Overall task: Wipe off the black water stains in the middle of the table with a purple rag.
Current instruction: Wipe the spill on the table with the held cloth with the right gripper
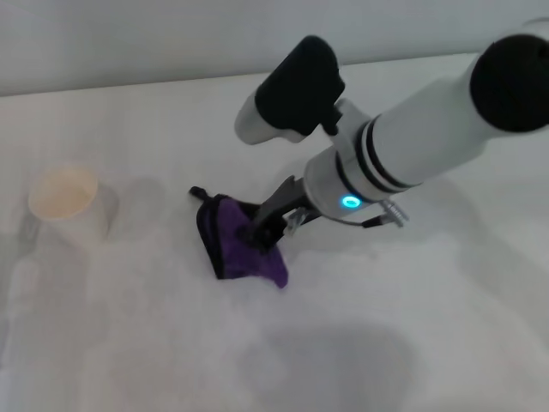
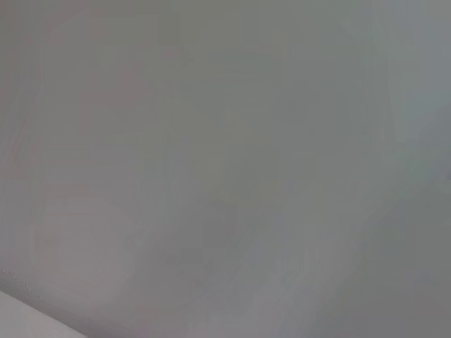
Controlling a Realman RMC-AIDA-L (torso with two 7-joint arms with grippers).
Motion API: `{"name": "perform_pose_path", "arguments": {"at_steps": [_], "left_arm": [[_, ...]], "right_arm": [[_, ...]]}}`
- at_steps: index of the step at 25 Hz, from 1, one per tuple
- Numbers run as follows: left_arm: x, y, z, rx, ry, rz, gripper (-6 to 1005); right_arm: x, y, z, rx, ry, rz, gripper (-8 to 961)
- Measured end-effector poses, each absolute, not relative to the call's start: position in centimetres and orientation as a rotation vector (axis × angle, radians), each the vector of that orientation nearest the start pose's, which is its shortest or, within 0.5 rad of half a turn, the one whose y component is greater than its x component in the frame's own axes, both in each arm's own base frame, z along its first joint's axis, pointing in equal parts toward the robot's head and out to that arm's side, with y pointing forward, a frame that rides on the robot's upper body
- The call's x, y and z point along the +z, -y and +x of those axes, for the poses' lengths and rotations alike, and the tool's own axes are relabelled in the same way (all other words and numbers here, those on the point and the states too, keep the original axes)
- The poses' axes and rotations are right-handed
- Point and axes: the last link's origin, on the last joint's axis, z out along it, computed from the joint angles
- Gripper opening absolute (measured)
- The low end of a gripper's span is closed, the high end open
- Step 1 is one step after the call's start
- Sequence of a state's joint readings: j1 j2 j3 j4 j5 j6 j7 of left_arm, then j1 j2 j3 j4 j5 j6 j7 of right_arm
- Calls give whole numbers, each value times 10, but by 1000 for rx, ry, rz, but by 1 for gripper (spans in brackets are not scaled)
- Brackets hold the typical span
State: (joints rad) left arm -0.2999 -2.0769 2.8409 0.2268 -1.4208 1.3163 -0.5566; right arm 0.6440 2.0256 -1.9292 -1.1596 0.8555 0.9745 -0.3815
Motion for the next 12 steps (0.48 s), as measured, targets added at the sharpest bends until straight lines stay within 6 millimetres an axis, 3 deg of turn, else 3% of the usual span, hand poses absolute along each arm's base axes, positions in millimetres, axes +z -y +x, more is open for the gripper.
{"name": "perform_pose_path", "arguments": {"at_steps": [7, 12], "left_arm": [[-25, -272, -349, -1069, 995, -1381, 888], [-26, -273, -347, -1072, 992, -1391, 887]], "right_arm": [[-126, -343, 168, -194, -783, -2690, 102], [-130, -340, 177, -157, -761, -2669, 101]]}}
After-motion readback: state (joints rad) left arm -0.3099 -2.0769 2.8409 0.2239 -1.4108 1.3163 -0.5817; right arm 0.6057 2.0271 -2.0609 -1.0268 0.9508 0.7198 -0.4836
